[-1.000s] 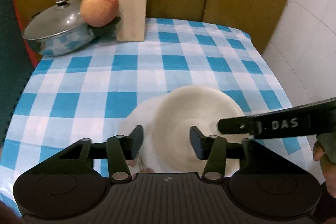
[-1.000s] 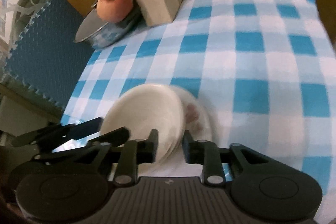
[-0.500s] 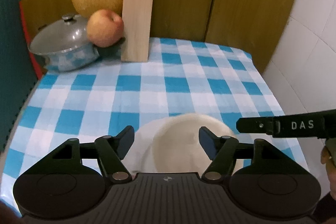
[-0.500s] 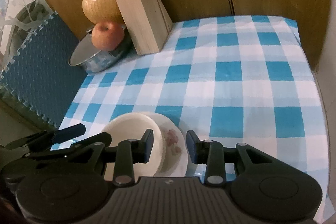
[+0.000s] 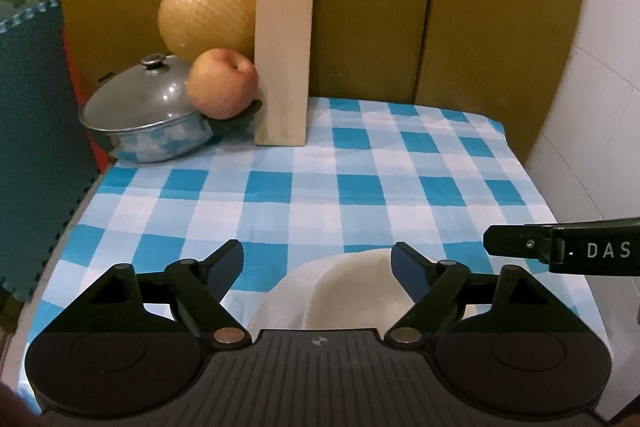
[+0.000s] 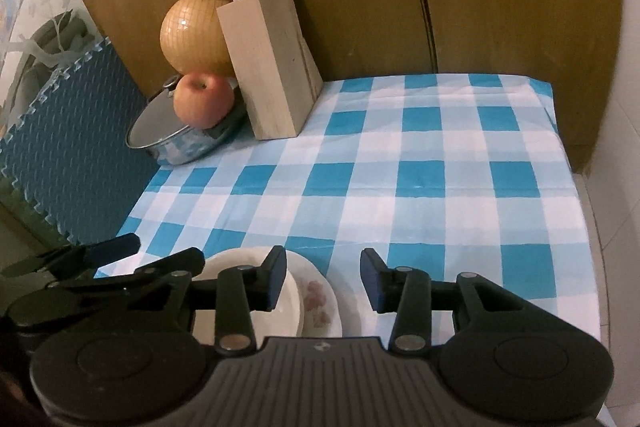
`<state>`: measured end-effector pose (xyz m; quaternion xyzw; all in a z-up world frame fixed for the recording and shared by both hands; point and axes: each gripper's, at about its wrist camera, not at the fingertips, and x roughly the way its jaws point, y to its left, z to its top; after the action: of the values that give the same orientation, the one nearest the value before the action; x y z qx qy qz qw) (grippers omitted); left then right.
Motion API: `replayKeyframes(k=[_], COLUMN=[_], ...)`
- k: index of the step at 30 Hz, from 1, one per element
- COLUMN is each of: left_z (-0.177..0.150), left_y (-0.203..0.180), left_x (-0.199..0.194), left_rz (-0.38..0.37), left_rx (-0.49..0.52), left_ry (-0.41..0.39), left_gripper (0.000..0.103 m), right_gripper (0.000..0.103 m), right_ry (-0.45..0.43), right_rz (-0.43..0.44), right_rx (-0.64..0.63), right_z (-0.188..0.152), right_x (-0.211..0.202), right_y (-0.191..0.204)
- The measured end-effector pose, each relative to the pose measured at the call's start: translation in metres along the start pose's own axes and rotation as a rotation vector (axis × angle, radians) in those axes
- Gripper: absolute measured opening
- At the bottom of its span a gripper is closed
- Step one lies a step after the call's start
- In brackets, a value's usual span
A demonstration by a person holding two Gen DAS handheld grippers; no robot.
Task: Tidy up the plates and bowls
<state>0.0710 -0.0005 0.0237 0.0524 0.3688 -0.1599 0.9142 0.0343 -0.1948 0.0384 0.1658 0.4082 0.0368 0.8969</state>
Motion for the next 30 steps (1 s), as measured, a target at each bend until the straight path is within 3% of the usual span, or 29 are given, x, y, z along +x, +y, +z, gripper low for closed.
replayKeyframes(k=[11, 21, 30], left_z=[-0.022, -0.024, -0.024], left_y=[-0.011, -0.015, -0.018], left_x=[-0.017, -0.017, -0.016], left_rz=[0.083, 0.113, 0.153], left_rx=[0.007, 0.006, 0.025], left_ry=[-0.02, -0.019, -0.026], left_gripper=[0.099, 0.101, 0.101], right_gripper=[0.045, 0.052, 0.052], right_ry=[-0.025, -0.045, -0.045], right_rz=[-0.066, -0.094, -0.104], right_rx=[-0.055, -0.073, -0.071], right_z=[-0.027, -0.033, -0.034], right_x=[-0.014, -0.017, -0.015], right_y=[0.008, 0.011, 0.011])
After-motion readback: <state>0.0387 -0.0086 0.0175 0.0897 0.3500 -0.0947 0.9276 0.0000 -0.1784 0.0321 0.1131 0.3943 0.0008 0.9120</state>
